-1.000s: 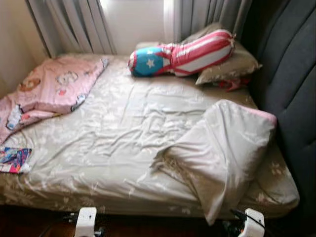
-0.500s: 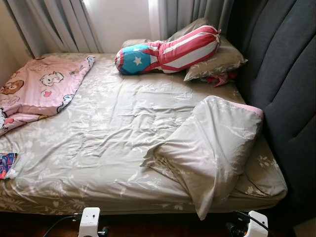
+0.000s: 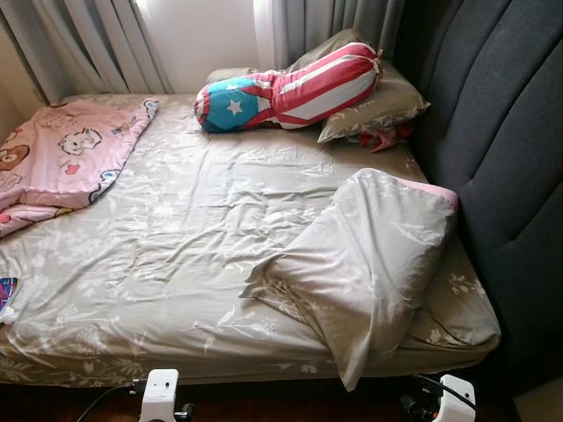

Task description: Clean up the room

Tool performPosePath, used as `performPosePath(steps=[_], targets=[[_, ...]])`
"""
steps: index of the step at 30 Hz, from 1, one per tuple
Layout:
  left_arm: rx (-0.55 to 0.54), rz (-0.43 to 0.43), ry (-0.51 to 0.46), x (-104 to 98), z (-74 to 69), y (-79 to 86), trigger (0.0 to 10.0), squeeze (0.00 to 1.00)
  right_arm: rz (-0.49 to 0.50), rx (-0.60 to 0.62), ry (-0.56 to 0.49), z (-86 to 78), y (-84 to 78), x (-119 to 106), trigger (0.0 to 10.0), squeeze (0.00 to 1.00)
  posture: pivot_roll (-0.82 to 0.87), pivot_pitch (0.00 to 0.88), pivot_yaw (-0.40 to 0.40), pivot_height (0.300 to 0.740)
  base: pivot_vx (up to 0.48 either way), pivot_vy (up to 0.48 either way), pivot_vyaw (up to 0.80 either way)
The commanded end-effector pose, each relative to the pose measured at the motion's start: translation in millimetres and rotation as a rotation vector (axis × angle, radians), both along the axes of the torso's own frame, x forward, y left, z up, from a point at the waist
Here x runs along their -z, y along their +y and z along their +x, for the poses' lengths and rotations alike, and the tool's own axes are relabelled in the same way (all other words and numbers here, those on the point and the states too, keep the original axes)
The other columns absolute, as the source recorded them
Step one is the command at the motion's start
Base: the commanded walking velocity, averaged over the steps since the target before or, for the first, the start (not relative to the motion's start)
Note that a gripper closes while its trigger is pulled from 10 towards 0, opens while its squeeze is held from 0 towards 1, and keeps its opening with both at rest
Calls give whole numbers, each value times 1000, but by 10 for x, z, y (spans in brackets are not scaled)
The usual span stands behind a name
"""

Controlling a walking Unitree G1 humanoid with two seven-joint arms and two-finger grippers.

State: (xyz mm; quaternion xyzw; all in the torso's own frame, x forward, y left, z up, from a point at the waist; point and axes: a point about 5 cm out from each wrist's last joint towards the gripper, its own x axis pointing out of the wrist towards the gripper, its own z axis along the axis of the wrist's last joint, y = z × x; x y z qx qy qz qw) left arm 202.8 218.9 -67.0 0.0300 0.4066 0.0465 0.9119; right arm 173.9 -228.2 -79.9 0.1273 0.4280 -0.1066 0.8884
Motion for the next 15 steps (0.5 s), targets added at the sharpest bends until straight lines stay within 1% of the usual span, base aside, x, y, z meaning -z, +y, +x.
performPosePath(steps=[1, 3, 15], targets=[[-16, -1, 41, 56, -108, 29, 10000, 0, 3, -1, -16, 30, 17, -12, 10000, 0, 11, 22, 5, 740, 0, 0, 800], [-15, 0, 41, 56, -109, 29, 10000, 0, 8, 7, -16, 27, 18, -10, 10000, 0, 12, 20, 4, 740, 0, 0, 463], [-11, -1, 39, 57, -112, 29, 10000, 0, 9, 13, -20, 22, 20, -8, 10000, 0, 8, 14, 6, 740, 0, 0, 0]])
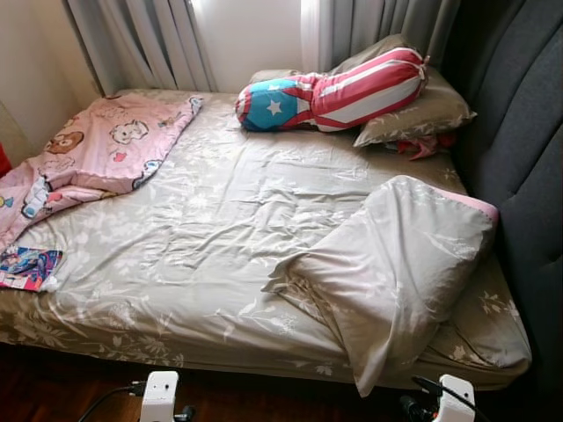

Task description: Clean up the room

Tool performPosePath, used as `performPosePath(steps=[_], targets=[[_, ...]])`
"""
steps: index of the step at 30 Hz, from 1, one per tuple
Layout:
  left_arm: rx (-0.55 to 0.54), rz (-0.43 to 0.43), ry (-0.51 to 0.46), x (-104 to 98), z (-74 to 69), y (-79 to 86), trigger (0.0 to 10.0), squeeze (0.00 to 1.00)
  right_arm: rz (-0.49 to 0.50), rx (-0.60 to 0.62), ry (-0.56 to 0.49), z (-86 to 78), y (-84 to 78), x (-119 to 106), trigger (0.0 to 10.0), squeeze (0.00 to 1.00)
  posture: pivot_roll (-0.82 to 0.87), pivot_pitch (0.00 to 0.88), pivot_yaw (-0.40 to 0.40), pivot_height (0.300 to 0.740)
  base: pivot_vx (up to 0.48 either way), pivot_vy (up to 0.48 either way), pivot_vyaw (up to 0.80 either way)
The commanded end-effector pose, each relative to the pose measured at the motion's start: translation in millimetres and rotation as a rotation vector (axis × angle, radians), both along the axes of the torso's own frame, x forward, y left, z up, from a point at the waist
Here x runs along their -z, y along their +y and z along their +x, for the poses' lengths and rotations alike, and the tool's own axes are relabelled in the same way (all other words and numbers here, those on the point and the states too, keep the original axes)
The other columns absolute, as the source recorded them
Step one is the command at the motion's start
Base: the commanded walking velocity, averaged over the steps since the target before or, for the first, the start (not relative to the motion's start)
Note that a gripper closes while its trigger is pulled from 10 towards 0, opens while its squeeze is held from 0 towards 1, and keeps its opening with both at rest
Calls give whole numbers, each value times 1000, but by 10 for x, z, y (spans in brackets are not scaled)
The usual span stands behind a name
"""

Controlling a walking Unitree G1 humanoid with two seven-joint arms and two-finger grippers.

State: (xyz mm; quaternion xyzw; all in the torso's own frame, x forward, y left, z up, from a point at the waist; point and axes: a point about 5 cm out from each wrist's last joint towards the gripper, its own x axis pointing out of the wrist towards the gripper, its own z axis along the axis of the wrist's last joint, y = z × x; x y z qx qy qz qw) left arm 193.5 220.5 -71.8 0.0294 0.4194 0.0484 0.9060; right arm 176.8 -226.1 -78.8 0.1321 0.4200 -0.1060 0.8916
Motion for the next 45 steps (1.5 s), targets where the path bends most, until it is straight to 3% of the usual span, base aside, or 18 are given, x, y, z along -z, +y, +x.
performPosePath(steps=[1, 34, 45], targets=[[-5, -1, 11, 10, -20, 13, 10000, 0, 3, 7, -3, -7, 0, 2, 10000, 0, 7, 12, 6, 740, 0, 0, 0], [-4, 4, -3, -1, -9, 20, 10000, 0, -5, -7, -36, 19, -3, -19, 10000, 0, 8, 41, 10, 740, 247, 0, 0], [0, -20, -119, -51, -28, 81, 10000, 0, -18, -65, -162, 10, 55, -55, 10000, 0, -28, 143, 57, 740, 0, 0, 0]])
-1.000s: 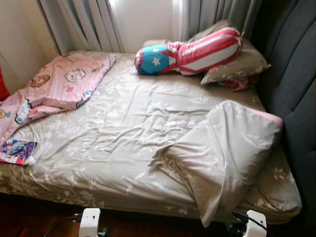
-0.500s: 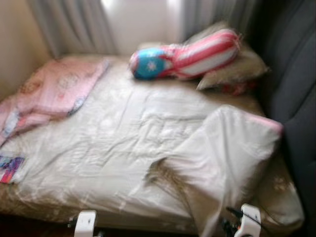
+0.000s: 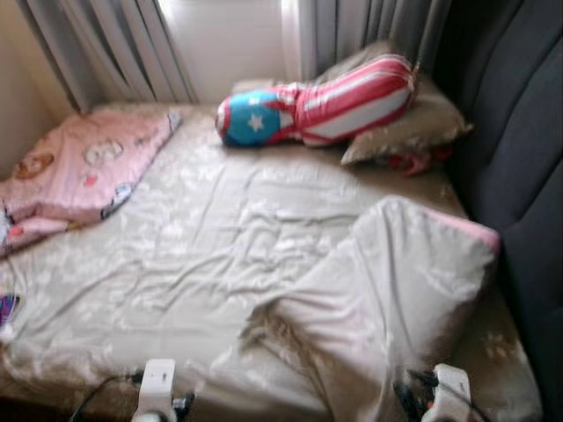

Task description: Clean up the room

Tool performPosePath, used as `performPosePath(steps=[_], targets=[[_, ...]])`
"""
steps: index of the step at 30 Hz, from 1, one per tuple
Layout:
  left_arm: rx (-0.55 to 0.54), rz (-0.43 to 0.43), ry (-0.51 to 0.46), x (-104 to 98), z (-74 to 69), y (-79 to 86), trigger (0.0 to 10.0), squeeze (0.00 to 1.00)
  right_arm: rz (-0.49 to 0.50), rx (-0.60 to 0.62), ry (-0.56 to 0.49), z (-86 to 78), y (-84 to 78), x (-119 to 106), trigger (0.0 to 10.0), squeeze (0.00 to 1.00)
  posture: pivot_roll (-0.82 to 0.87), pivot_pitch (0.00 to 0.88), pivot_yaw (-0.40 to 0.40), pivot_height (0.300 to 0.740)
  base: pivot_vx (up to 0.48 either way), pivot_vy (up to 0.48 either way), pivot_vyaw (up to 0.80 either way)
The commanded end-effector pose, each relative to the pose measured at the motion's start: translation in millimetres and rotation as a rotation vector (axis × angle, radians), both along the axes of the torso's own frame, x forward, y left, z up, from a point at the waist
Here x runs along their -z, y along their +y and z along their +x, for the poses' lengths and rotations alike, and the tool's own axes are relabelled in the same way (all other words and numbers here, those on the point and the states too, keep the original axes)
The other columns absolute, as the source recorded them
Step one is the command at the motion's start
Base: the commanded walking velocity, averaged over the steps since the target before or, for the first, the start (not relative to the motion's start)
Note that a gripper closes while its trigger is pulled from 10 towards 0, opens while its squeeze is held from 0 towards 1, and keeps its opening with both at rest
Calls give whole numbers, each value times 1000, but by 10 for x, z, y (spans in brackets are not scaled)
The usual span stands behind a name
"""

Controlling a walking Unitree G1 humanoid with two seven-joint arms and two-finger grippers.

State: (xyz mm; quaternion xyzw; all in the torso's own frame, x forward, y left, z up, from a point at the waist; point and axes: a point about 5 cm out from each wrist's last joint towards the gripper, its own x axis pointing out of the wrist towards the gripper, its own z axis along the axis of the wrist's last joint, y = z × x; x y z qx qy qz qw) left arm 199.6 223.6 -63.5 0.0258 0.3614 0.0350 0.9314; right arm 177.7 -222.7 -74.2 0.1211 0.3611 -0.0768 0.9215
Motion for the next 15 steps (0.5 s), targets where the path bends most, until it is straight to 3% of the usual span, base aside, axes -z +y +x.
performPosePath(steps=[1, 6, 7, 8, 9, 11, 15], targets=[[-25, -8, 1, 30, -92, 51, 10000, 0, -7, -20, -34, -1, 22, -12, 10000, 0, -28, 143, 57, 740, 0, 0, 0], [-49, -33, -55, 24, -138, 50, 10000, 0, 1, -24, -109, -39, 19, -36, 10000, 0, -23, 153, 50, 740, 0, 0, 0], [-20, -41, -177, -151, 154, -19, 10000, 0, -5, -34, -177, 202, 110, -144, 10000, 0, -21, 153, 48, 740, 0, 0, 0], [2, -47, -269, -294, 353, -76, 10000, 0, -10, -40, -226, 368, 181, -232, 10000, 0, -21, 154, 46, 740, 0, 0, 0], [40, -49, -439, -605, 701, -184, 10000, 0, -13, -42, -337, 709, 331, -453, 10000, 0, -21, 155, 41, 740, 0, 0, 0], [47, -40, -496, -703, 776, -200, 10000, 0, -8, -35, -384, 796, 373, -529, 10000, 0, -21, 155, 36, 740, 0, 0, 0], [77, -17, -566, -761, 756, -228, 10000, 0, -17, -42, -470, 831, 403, -613, 10000, 0, -32, 152, 26, 740, 0, 0, 0]])
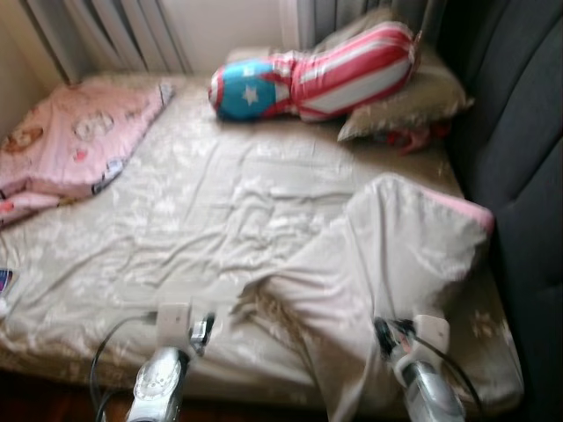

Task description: Clean up the room

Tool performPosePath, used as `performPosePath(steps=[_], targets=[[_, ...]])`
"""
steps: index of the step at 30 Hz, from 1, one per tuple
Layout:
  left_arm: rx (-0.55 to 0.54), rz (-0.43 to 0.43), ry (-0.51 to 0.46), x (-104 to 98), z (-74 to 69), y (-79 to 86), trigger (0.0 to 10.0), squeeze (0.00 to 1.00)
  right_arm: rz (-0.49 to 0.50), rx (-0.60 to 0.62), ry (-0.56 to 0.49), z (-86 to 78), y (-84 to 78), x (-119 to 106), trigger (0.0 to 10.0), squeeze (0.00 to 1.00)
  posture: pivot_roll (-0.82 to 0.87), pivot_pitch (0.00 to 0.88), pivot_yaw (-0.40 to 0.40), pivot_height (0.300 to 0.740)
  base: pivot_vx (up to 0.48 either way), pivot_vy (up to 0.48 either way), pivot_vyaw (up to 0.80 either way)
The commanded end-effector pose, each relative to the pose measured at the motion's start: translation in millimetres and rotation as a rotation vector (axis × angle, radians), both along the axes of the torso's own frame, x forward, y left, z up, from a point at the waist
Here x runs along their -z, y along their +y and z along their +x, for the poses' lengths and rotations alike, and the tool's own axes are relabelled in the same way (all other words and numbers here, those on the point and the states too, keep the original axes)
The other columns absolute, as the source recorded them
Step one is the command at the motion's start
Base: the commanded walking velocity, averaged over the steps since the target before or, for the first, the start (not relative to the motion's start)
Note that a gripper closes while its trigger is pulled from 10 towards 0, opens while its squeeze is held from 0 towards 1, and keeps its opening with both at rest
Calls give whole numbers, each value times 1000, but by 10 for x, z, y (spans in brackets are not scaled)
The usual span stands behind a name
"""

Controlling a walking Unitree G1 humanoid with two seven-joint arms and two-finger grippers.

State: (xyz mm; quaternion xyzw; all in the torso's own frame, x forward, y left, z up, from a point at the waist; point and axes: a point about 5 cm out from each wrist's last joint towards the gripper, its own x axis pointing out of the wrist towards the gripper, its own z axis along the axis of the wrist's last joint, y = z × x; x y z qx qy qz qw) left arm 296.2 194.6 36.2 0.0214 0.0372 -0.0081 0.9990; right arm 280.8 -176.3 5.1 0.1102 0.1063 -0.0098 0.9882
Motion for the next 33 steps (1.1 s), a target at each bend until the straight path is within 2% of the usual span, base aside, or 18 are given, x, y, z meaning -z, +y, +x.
performPosePath(steps=[1, 3, 10, 17, 22, 30, 33], targets=[[-21, 1, 89, 230, -214, 54, 10000, 0, 14, 31, 44, -183, -46, 148, 10000, 0, -34, 151, 21, 740, 0, 0, 0], [-18, -4, 70, 228, -238, 26, 10000, 0, -2, 15, -13, -182, -19, 84, 10000, 0, -37, 157, 11, 740, 0, 0, 0], [5, 17, 17, 181, -341, 51, 10000, 0, -62, 8, -64, -310, -57, 59, 10000, 0, -26, 175, 12, 740, 0, 0, 0], [-5, 16, 44, 251, -454, 86, 10000, 0, -62, 106, -23, -431, -174, 132, 10000, 0, -57, 178, 20, 740, 0, 0, 0], [4, 6, 27, 182, -400, 30, 10000, 0, -59, 106, -5, -410, -125, 127, 10000, 0, -31, 193, 20, 740, 0, 0, 0], [-8, -6, 20, 160, -383, 44, 10000, 0, -53, 98, 36, -397, -91, 149, 10000, 0, -55, 192, 10, 740, 0, 0, 0], [-6, -7, 23, 153, -377, 33, 10000, 0, -57, 82, 28, -408, -87, 139, 10000, 0, -63, 195, 12, 725, 0, 0, 0]])
